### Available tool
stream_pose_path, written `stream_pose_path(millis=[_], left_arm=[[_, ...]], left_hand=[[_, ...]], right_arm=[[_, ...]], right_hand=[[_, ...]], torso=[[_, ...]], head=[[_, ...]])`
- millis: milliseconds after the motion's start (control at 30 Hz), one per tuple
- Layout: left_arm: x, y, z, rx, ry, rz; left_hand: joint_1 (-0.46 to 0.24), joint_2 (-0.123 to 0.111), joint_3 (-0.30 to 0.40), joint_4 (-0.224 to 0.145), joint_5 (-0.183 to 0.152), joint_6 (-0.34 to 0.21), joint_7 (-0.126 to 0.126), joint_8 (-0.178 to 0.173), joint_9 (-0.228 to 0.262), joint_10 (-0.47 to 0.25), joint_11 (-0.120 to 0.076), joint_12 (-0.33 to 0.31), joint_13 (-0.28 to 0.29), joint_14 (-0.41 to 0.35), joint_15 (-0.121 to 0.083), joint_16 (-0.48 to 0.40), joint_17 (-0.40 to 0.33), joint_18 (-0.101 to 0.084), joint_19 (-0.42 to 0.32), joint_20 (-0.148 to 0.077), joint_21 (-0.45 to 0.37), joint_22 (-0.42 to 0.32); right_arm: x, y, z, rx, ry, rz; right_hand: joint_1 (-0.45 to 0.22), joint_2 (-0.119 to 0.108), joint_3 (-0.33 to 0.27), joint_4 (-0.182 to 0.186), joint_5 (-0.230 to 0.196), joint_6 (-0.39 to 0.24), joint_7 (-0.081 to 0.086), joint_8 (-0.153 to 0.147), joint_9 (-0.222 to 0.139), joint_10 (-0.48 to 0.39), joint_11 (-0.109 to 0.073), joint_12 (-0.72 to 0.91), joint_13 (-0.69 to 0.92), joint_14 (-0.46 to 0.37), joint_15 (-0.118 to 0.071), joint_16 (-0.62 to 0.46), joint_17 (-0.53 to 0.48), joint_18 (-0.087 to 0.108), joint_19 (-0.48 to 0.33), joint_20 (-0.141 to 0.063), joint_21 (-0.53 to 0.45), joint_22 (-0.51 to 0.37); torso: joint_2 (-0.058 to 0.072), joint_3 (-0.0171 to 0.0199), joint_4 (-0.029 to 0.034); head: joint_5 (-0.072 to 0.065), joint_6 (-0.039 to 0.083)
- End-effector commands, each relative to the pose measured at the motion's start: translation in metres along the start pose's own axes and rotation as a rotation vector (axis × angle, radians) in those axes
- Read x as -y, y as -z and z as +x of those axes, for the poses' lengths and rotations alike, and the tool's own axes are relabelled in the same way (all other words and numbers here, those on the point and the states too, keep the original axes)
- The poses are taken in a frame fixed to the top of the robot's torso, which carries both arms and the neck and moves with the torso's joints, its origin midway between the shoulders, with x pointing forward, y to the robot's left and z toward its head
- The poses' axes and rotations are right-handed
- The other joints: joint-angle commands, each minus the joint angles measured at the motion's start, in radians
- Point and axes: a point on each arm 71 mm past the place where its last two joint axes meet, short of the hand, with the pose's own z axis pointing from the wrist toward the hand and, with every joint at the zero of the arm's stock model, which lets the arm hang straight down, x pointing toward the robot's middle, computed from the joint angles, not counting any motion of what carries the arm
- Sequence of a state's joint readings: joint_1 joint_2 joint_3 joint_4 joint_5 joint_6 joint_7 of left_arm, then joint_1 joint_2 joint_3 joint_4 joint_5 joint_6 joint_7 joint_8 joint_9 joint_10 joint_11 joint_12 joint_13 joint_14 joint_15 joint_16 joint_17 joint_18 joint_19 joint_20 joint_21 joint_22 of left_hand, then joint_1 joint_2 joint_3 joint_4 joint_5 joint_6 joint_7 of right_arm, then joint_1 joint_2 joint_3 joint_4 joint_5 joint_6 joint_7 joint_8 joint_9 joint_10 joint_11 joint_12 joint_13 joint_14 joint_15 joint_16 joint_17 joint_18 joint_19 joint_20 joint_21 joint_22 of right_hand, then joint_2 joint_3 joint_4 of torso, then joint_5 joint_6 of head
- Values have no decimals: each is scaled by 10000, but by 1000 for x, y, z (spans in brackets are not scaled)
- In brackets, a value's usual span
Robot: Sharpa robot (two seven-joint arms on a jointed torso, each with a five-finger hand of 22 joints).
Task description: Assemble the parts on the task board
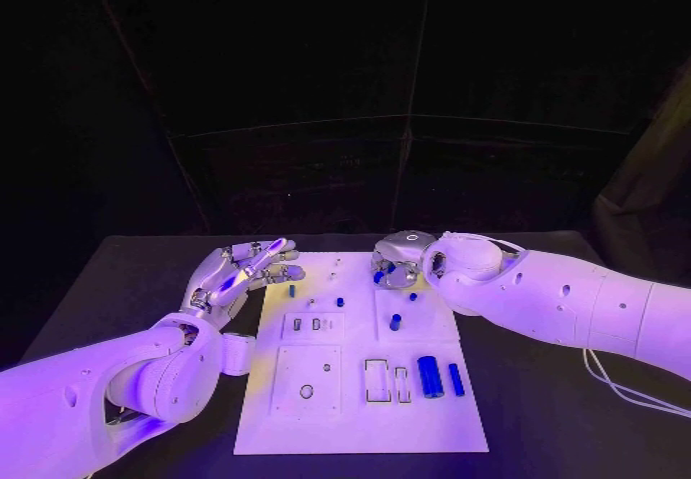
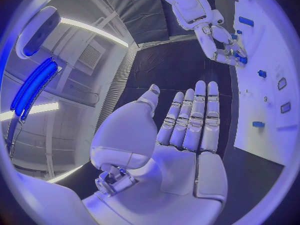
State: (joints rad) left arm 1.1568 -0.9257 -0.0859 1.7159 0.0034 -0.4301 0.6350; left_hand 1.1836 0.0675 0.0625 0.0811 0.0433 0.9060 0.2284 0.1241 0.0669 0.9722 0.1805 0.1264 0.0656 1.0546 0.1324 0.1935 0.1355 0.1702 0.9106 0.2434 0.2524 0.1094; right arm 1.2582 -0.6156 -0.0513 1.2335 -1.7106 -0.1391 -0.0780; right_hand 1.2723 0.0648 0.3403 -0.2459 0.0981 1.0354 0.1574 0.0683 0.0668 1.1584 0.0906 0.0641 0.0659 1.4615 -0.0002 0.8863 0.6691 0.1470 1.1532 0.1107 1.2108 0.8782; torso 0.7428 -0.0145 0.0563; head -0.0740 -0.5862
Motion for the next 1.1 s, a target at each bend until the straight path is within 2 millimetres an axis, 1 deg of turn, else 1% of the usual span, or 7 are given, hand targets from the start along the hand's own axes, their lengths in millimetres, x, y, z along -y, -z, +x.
stream_pose_path(millis=[33, 267, 567, 767, 900, 1000, 1100], left_arm=[[1, 0, 1, -139, 102, 4], [0, 0, 0, -128, 95, -29], [0, 0, -1, -141, 107, -69], [0, 0, 0, -188, 139, -92], [0, 0, 1, -195, 144, -100], [0, 0, 1, -204, 149, -104], [0, -1, 1, -205, 149, -107]], left_hand=[[54, 61, 8, -54, 42, 40, 103, -43, -12, -22, 63, -71, -14, 40, 54, -63, 17, 120, 66, 27, -25, -21], [58, 66, 11, -62, 42, 34, 106, -56, -13, -31, 67, -87, -15, 36, 58, -77, 20, 119, 66, 30, -38, -30], [101, 100, 37, -108, 43, 20, 114, -99, -16, -55, 78, -142, -15, 35, 67, -122, 31, 119, 73, 39, -80, -62], [116, 111, 47, -124, 43, 20, 113, -109, -15, -57, 79, -155, -14, 37, 68, -133, 35, 120, 77, 40, -90, -71], [127, 119, 55, -136, 43, 22, 110, -114, -15, -56, 78, -163, -13, 40, 68, -140, 39, 121, 81, 41, -97, -77], [127, 119, 55, -136, 43, 22, 110, -114, -15, -56, 78, -163, -13, 40, 68, -140, 39, 121, 81, 41, -97, -77], [128, 120, 55, -137, 43, 23, 110, -115, -14, -56, 77, -163, -13, 40, 68, -141, 39, 121, 81, 41, -98, -77]], right_arm=[[-1, 0, -1, 58, 54, -58], [-4, 1, -9, 1146, -271, -230], [-5, 1, -19, 2416, -753, 116], [-8, -12, -23, 2760, -850, 494], [-13, -21, -26, 2908, -910, 531], [-17, -28, -27, 2913, -932, 508], [-20, -32, -28, 2862, -933, 483]], right_hand=[[-46, -82, 183, 40, -79, 181, -21, 67, 43, 195, -25, 97, 23, 126, 1, 300, 292, -192, 188, -12, 211, 324], [-60, -159, 614, 254, -178, 563, -89, 156, 78, 580, -118, 132, 49, 214, -67, 1176, 1118, -342, 662, -71, 798, 1215], [-109, -329, 749, 370, -227, 584, -68, 115, 67, 565, -115, 59, 31, 185, -49, 1391, 1274, -360, 689, -68, 906, 1343], [-168, -405, 831, 501, -320, 580, -64, 80, 59, 542, -96, 26, 23, 174, -39, 1553, 1408, -372, 709, -56, 972, 1430], [-156, -432, 882, 532, -310, 567, -62, 62, 54, 523, -94, 15, 18, 174, -35, 1621, 1464, -377, 720, -51, 999, 1465], [-143, -452, 913, 543, -292, 559, -57, 51, 51, 510, -90, 10, 16, 173, -32, 1662, 1498, -378, 723, -49, 1012, 1480], [-140, -465, 925, 549, -284, 554, -54, 46, 50, 503, -87, 8, 16, 173, -30, 1678, 1510, -381, 729, -48, 1023, 1495]], torso=[[12, -7, -1], [29, -10, -3], [51, -26, 6], [88, -29, 43], [140, -56, 96], [168, -70, 139], [175, -85, 141]], head=[[-12, -4], [-2, 16], [34, 77], [22, 78], [-28, 118], [-51, 90], [-57, 94]])
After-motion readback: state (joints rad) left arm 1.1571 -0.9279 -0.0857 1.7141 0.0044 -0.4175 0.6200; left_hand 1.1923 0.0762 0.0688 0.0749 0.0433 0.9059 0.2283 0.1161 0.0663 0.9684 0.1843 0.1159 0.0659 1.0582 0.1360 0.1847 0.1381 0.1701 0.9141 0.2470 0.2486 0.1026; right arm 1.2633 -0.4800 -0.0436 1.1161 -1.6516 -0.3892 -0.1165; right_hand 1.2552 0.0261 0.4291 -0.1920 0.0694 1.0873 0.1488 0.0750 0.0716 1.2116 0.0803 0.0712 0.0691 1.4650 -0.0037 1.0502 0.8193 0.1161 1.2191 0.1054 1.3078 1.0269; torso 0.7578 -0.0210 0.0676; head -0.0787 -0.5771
